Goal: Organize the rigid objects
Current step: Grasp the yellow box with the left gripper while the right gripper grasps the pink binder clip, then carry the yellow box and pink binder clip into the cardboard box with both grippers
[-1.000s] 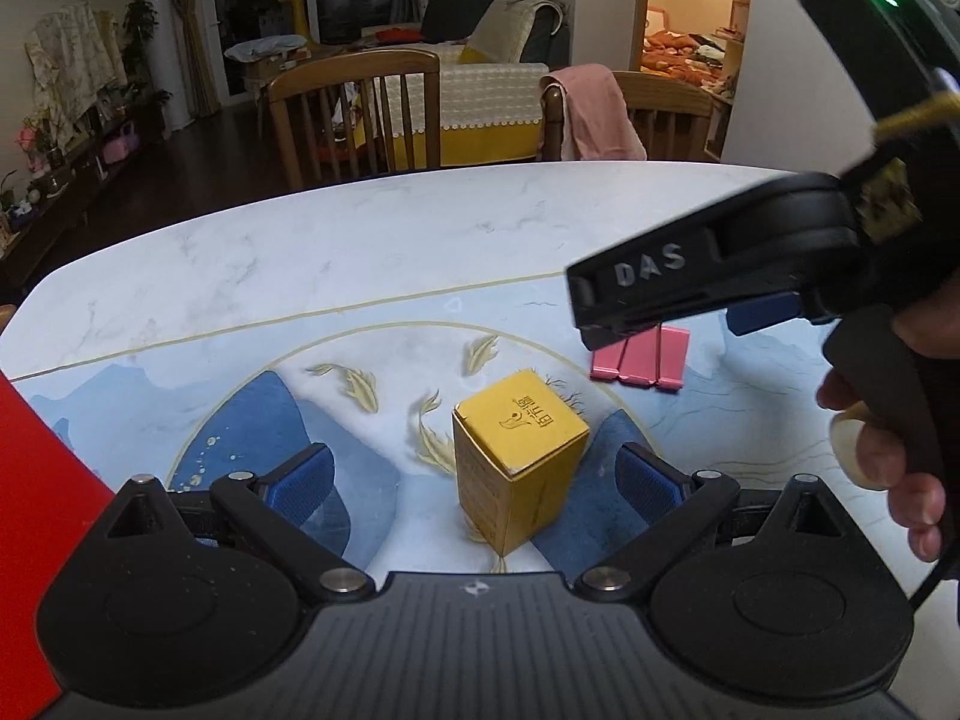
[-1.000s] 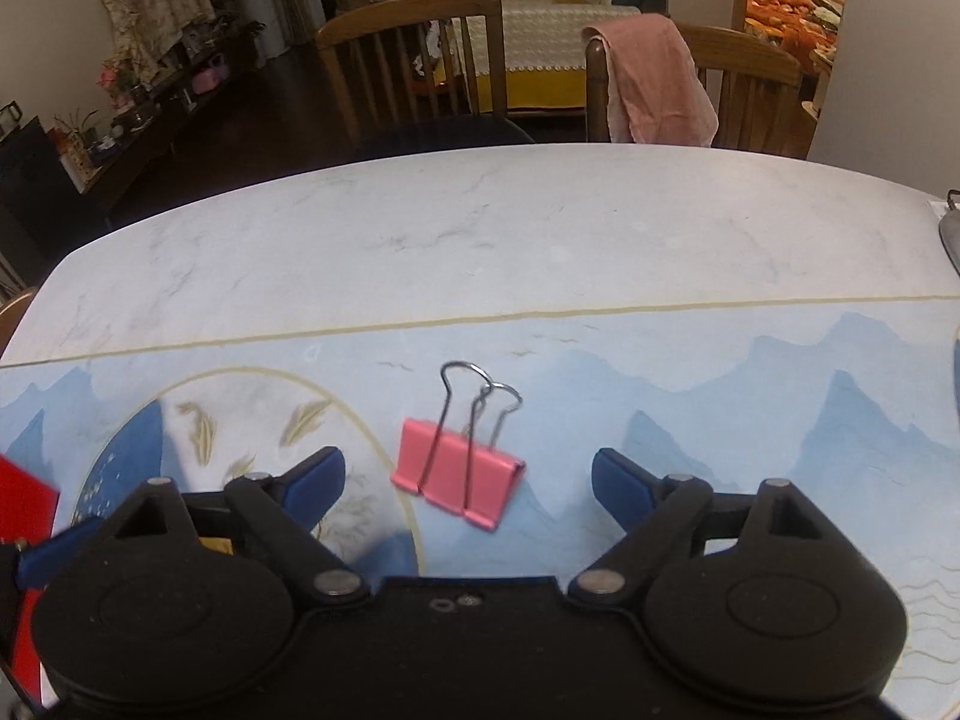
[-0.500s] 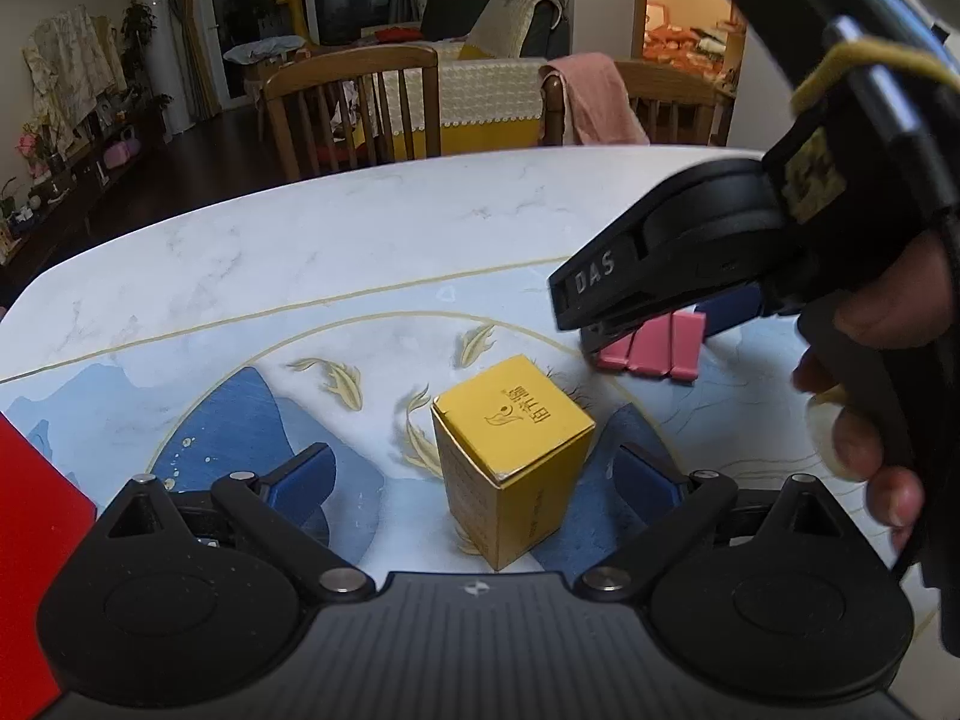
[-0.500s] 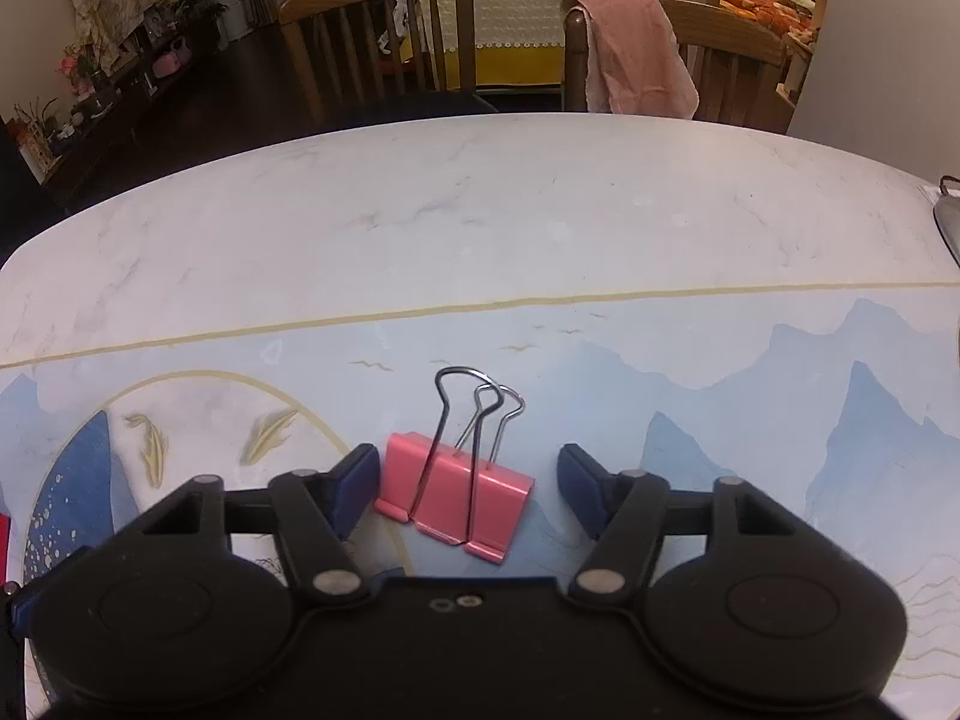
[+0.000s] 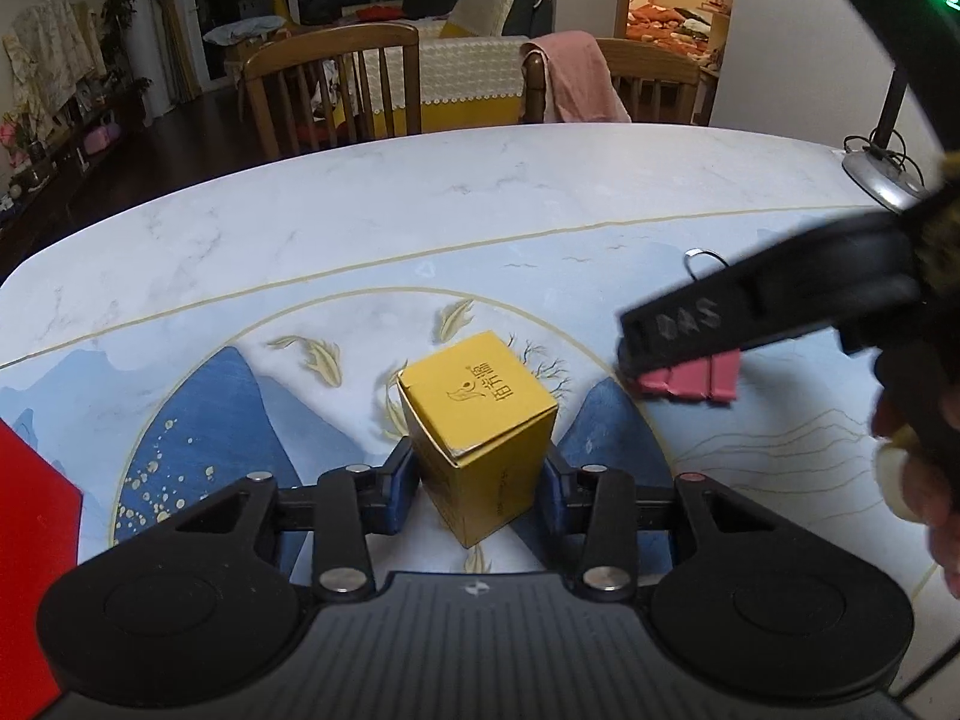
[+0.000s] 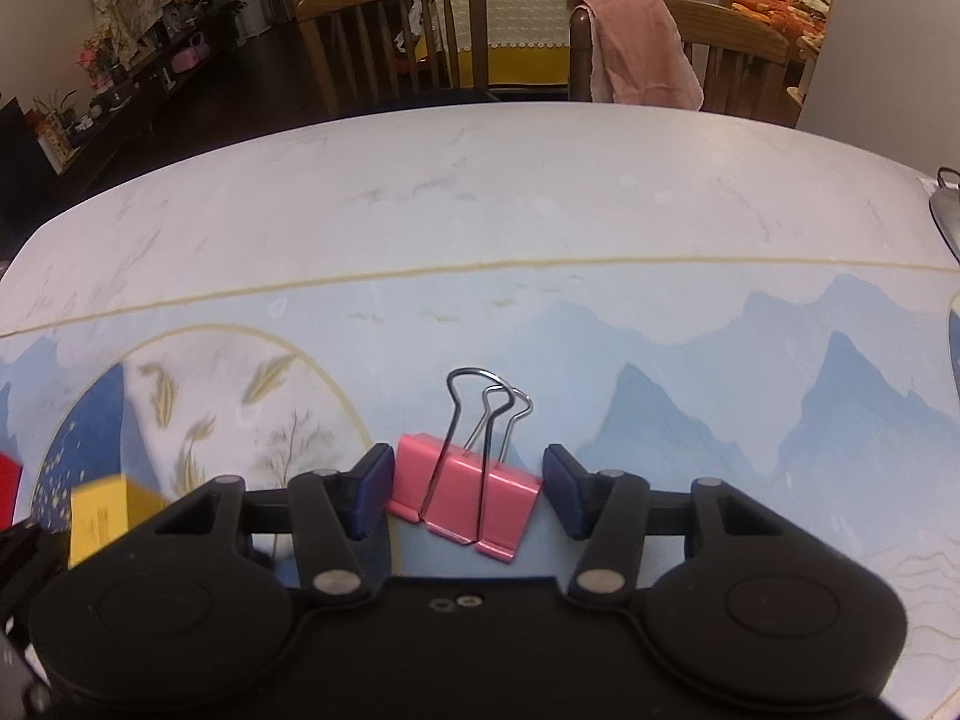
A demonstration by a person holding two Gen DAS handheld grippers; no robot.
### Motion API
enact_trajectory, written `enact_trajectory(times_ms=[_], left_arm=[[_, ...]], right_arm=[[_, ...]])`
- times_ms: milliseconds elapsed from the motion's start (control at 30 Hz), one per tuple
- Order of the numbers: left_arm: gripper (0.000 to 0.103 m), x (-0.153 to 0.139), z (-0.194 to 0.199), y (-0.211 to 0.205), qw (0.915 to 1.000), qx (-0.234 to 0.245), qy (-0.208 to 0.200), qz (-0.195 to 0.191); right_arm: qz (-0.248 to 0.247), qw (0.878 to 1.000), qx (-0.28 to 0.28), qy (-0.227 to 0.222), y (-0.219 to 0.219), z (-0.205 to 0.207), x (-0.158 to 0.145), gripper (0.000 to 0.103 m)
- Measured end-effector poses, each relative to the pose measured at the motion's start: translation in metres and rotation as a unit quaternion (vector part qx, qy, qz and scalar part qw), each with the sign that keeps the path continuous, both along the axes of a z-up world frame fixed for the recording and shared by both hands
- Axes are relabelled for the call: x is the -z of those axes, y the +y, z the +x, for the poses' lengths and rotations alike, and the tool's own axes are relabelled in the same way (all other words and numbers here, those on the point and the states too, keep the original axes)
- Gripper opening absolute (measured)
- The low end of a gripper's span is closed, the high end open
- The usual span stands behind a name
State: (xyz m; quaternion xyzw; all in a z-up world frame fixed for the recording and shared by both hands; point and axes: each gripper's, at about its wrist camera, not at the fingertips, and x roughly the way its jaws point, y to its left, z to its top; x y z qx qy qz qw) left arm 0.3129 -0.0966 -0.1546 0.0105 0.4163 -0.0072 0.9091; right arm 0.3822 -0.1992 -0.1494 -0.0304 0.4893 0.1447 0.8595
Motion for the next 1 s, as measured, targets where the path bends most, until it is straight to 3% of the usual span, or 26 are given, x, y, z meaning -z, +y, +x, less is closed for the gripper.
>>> enact_trajectory(times_ms=[400, 1000], left_arm=[[0.040, -0.016, -0.029, 0.002, 0.9997, 0.008, 0.011, -0.019], [0.040, -0.080, -0.095, 0.021, 0.9989, 0.012, 0.002, -0.045]], right_arm=[[0.015, 0.999, -0.039, 0.008, -0.028, -0.051, -0.013, 0.053], [0.044, 0.992, -0.111, -0.025, -0.028, -0.131, -0.088, 0.053]])
